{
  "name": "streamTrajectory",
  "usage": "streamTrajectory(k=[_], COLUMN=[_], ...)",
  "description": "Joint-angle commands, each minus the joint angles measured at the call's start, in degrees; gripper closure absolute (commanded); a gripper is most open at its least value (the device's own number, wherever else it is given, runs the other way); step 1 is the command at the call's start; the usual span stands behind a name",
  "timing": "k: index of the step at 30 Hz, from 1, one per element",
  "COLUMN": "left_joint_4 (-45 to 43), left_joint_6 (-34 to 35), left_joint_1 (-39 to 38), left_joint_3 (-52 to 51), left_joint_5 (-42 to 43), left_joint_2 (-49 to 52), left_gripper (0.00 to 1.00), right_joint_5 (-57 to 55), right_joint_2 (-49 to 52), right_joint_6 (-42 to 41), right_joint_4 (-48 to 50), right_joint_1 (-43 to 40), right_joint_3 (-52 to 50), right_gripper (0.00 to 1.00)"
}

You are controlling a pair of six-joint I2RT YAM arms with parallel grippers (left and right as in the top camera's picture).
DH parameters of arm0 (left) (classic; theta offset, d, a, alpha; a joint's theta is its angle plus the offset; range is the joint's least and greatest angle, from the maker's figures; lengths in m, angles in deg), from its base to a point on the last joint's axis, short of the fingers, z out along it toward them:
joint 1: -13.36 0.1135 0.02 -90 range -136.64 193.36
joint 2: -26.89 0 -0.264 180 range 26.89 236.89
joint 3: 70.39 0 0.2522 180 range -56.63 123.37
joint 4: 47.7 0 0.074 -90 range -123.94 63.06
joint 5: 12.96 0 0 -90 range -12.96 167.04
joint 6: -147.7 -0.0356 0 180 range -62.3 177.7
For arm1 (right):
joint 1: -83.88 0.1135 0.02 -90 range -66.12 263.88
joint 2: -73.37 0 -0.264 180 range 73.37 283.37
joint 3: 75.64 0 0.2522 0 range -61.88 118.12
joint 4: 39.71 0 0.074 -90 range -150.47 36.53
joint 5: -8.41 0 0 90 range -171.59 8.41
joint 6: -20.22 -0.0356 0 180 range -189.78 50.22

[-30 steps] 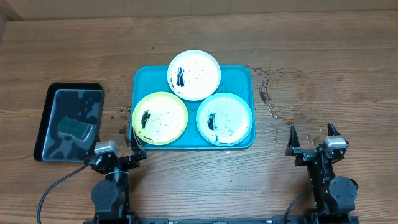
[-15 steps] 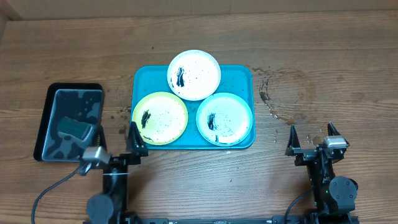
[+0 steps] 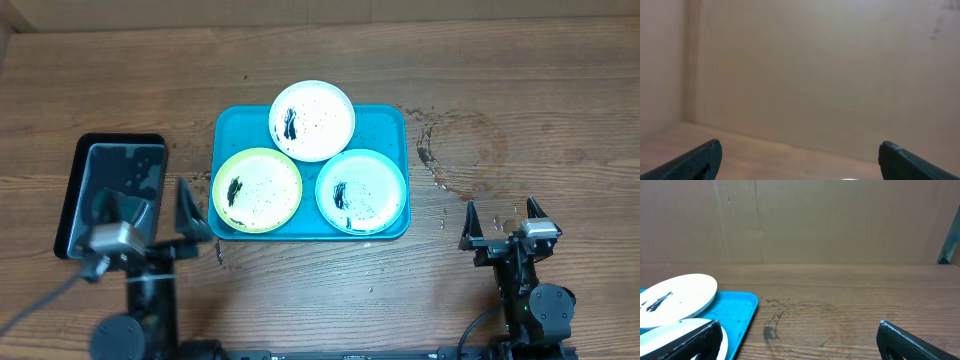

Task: Clean dirty plates on tray and stack at the side
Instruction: 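Move the left gripper to the black basin and grasp the sponge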

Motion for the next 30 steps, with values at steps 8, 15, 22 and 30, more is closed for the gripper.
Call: streamTrajectory(k=[8,15,22,30], left_joint_4=[22.56,25.53,33.79,34.64], left_joint_6=[-3.17,5.16,19.74,19.8], left_joint_1=[-0.11,1.53,15.72,27.12], left_joint_3=[25.99,28.46,30.38,30.36], left_joint_5=[6.62,-1.14,-1.88,10.4], left_joint_2=[35.6,47.32,50.86,55.41], left_gripper=[0.0,0.0,0.0,0.0], right_joint_5=[-0.13,-0.13,-0.13,-0.13], right_joint_2=[-0.57,-0.57,-0.57,-0.57], right_joint_6=[0.07,0.07,0.07,0.07], right_joint_4=[0.48,0.48,0.48,0.48], right_joint_1=[-0.31,-0.31,-0.31,-0.31], right_joint_3=[-0.59,-0.59,-0.59,-0.59], right_gripper=[0.0,0.0,0.0,0.0])
